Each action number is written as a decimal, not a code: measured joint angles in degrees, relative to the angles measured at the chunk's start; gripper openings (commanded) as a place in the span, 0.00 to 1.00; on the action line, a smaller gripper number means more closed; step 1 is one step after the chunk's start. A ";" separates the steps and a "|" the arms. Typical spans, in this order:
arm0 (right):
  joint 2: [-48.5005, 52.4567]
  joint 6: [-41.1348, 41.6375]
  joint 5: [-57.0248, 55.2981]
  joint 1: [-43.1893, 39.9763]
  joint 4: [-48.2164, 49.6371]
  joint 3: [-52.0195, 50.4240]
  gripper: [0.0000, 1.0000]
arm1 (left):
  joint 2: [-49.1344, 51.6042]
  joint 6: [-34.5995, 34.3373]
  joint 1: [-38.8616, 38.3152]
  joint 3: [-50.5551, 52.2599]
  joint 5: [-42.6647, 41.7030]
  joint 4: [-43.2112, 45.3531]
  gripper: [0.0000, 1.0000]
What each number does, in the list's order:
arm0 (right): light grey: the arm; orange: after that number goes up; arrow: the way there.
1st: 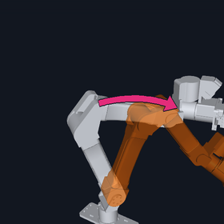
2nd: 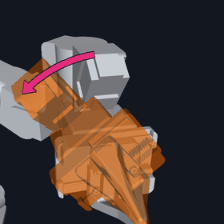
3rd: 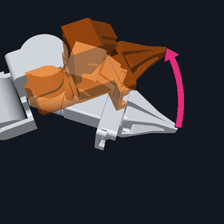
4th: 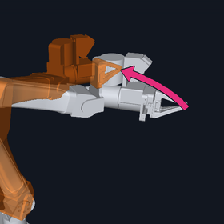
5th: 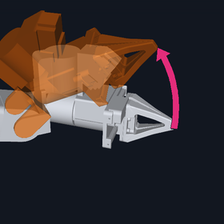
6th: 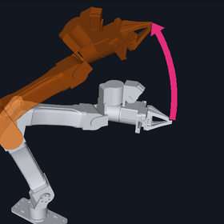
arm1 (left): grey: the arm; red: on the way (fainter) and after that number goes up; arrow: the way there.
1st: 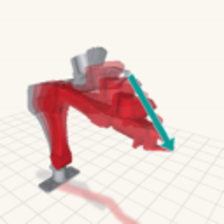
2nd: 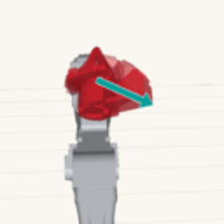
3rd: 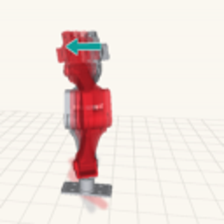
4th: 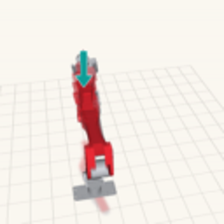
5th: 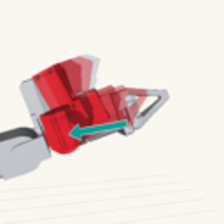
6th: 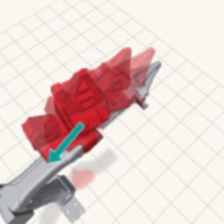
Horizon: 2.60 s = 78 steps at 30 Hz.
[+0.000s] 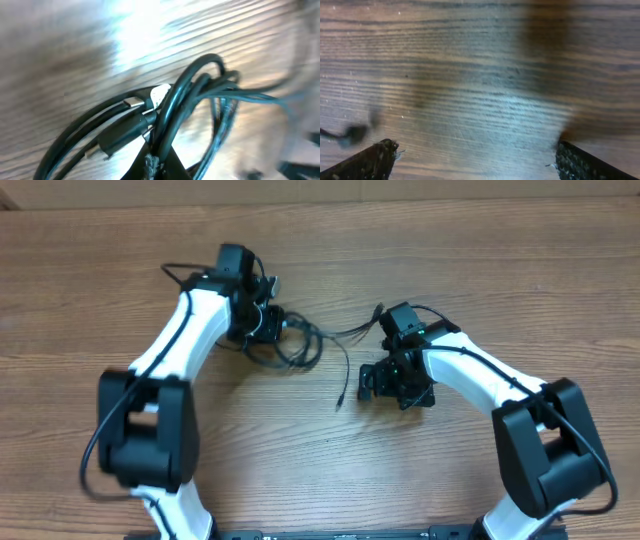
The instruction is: Untangle cables
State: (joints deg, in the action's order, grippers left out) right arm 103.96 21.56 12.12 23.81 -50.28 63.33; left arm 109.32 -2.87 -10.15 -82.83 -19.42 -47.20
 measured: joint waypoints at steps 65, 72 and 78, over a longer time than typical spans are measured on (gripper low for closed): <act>-14.80 -17.59 26.29 3.37 15.32 -0.13 0.38 | -2.14 3.13 -5.95 -1.53 -39.67 -16.74 0.04; -14.75 -16.98 26.40 3.58 14.56 -0.15 0.04 | -2.14 3.39 -5.86 -1.49 -40.98 -15.26 0.04; -14.75 -17.07 26.51 3.58 14.67 -0.15 0.04 | -2.14 3.50 -5.73 -1.49 -41.00 -14.86 0.04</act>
State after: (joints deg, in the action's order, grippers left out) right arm 89.21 4.49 38.63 27.40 -35.62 63.18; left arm 107.18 0.62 -15.88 -84.31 -60.42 -62.06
